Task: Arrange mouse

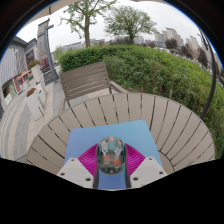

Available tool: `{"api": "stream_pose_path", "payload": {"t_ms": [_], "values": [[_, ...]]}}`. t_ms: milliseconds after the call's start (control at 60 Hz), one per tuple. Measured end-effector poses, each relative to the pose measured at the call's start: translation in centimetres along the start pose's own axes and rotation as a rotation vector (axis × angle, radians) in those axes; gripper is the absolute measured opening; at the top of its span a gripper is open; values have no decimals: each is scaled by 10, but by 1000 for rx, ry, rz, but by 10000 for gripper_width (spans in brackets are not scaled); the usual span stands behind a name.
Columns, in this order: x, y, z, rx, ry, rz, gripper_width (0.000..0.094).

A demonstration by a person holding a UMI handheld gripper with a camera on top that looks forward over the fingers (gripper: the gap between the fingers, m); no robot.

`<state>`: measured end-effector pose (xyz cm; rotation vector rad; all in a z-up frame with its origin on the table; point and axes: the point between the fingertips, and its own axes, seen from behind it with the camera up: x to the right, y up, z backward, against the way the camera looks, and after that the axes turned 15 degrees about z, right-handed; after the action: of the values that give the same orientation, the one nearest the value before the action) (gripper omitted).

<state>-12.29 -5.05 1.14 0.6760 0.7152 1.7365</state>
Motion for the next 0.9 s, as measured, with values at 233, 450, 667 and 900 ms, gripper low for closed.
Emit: {"api": "stream_pose_path", "payload": {"t_ms": [233, 450, 667, 900], "values": [[-4, -18, -1, -78, -51, -9, 803], [-3, -6, 97, -143, -67, -73, 848], [-12, -18, 251, -163, -133, -79, 848], [-17, -52, 330, -172, -177, -65, 843]]}}
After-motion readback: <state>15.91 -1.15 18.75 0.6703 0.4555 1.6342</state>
